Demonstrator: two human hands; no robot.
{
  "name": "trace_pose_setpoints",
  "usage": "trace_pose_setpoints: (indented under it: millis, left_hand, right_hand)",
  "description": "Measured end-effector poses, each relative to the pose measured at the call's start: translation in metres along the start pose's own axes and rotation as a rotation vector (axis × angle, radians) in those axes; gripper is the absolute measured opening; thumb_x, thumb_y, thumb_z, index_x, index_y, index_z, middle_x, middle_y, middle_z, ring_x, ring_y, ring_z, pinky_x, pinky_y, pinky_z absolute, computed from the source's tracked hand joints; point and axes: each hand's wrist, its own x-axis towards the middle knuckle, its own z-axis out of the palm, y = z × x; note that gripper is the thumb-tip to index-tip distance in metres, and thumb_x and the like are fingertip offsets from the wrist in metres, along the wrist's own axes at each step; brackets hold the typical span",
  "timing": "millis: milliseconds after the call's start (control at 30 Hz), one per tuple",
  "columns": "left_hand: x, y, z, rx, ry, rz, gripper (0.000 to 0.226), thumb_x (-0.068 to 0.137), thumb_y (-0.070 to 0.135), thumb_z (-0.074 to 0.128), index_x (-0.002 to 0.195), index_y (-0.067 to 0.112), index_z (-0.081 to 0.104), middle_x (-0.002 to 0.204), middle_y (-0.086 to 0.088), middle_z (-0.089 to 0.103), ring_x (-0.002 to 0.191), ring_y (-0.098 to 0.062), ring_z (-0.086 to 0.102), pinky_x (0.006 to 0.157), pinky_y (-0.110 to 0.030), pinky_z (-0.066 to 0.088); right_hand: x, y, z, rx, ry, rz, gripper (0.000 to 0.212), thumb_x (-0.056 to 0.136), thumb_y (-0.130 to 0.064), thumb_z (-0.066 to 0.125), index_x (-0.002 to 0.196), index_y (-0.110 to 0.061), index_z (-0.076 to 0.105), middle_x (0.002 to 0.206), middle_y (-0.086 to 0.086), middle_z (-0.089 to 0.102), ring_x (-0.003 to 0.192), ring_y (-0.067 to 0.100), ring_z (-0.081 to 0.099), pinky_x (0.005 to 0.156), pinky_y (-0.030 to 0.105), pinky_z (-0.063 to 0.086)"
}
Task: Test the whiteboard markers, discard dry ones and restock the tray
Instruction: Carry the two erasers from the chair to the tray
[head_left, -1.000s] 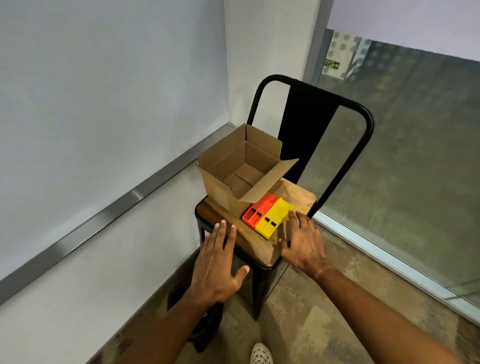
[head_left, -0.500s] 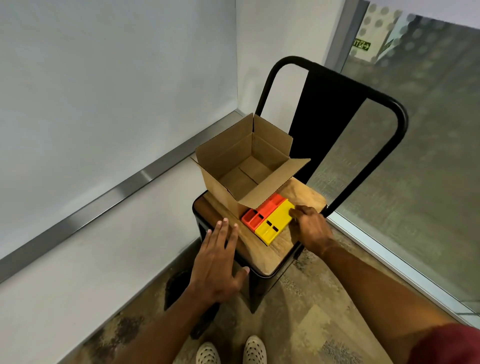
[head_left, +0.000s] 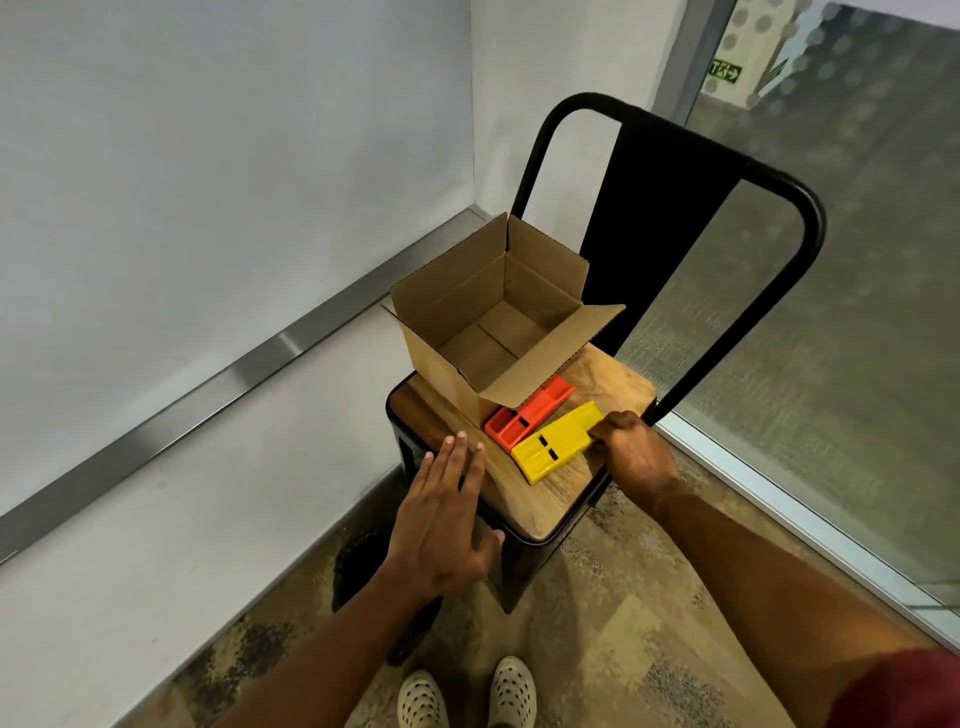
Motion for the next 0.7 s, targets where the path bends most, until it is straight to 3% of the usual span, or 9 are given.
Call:
trace_pose_setpoints:
  millis: [167,300,367,633,700]
  left_hand:
    - [0.001,0.006,-0.006,0.004,0.007,0.051,0.101,0.077,0.061,0.048,0.151,0.013,-0.002,0.158,-0.011,-0.001,0.145,-0.023,-0.006,0.117,-0.038,0.001]
    - [0.003,0.014,-0.011,-0.007,-0.005,0.072,0.105,0.077,0.062,0.047,0.149,0.015,-0.013,0.157,-0.010,-0.012,0.144,-0.021,-0.014,0.117,-0.037,-0.005]
    - [0.002,0.017,-0.015,-0.003,-0.001,0.090,0.106,0.077,0.063,0.048,0.149,0.015,-0.014,0.157,-0.010,-0.013,0.144,-0.022,-0.013,0.117,-0.036,-0.005]
    - [0.000,0.014,-0.026,0.044,0.020,0.089,0.113,0.077,0.062,0.057,0.148,0.013,-0.016,0.157,-0.013,-0.014,0.144,-0.024,-0.011,0.116,-0.036,-0.006]
    - [0.001,0.010,-0.027,0.056,0.015,0.067,0.115,0.076,0.062,0.059,0.148,0.013,-0.017,0.157,-0.012,-0.014,0.144,-0.024,-0.012,0.116,-0.037,-0.004]
  right_hand:
    - [-0.026,-0.010,-0.004,-0.020,0.032,-0.010,0.028,0.070,-0.017,0.081,0.097,-0.012,0.073,0.089,0.009,0.067,0.089,0.030,0.063,0.068,0.035,0.053]
    - [-0.045,-0.033,-0.015,-0.041,0.114,-0.090,0.034,0.058,0.000,0.080,0.090,-0.009,0.073,0.082,0.011,0.066,0.080,0.033,0.064,0.057,0.037,0.054]
    - [-0.052,-0.048,-0.017,-0.052,0.138,-0.115,0.035,0.059,0.001,0.079,0.092,-0.009,0.073,0.084,0.010,0.066,0.080,0.032,0.063,0.059,0.035,0.053]
    - [-0.065,-0.103,-0.020,0.005,0.183,-0.232,0.017,0.076,-0.023,0.071,0.091,-0.015,0.071,0.084,0.003,0.061,0.082,0.023,0.057,0.059,0.034,0.053]
    - [-0.066,-0.116,-0.020,0.007,0.196,-0.252,0.017,0.074,-0.024,0.077,0.087,-0.017,0.071,0.081,0.001,0.060,0.078,0.021,0.056,0.057,0.031,0.051]
